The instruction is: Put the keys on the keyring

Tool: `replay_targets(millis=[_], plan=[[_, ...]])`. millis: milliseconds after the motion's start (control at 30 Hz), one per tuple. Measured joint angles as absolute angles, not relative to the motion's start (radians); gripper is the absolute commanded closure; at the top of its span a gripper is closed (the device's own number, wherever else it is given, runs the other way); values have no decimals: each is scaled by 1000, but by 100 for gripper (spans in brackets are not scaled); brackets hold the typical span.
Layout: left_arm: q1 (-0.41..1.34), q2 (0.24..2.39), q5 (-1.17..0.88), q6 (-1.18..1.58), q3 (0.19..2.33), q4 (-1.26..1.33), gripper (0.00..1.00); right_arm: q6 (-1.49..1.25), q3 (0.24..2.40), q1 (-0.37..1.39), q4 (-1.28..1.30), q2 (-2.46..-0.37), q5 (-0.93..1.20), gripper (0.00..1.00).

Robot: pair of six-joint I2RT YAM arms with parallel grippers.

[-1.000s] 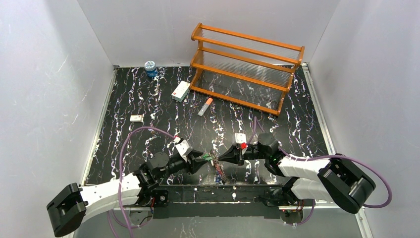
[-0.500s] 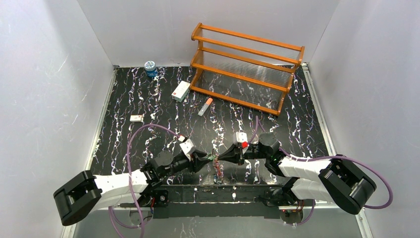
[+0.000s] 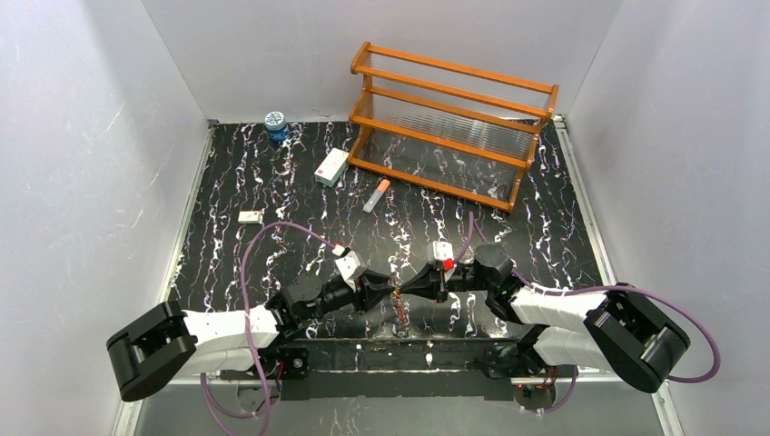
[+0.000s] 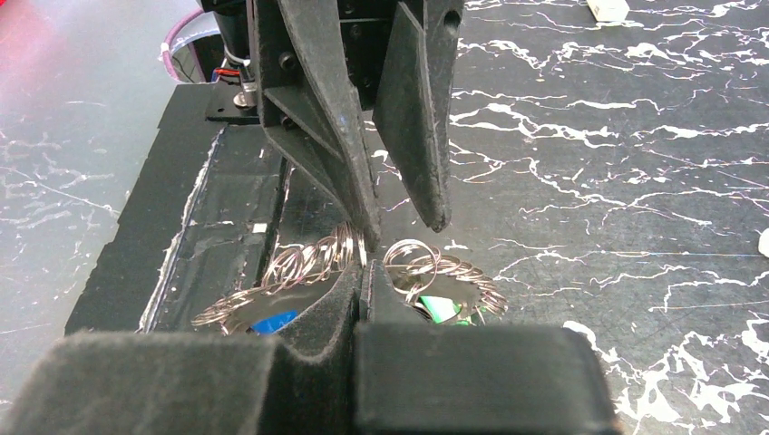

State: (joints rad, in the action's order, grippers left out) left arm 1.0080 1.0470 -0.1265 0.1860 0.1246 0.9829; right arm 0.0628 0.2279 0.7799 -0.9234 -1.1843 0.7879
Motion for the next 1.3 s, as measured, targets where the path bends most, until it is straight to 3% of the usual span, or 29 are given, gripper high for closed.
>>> replay_targets(millis=[300,1100,1300], plan=[[1013,1018,-146,184,119,1003,78,59,228,780,-923,-1184,785,99],[1047,1044,-146,195,99,1003,76,55,257,780,-923,-1195,772,99],[1057,1052,-130,182,100,1003,80,55,263,780,-923,-1201,777,99]])
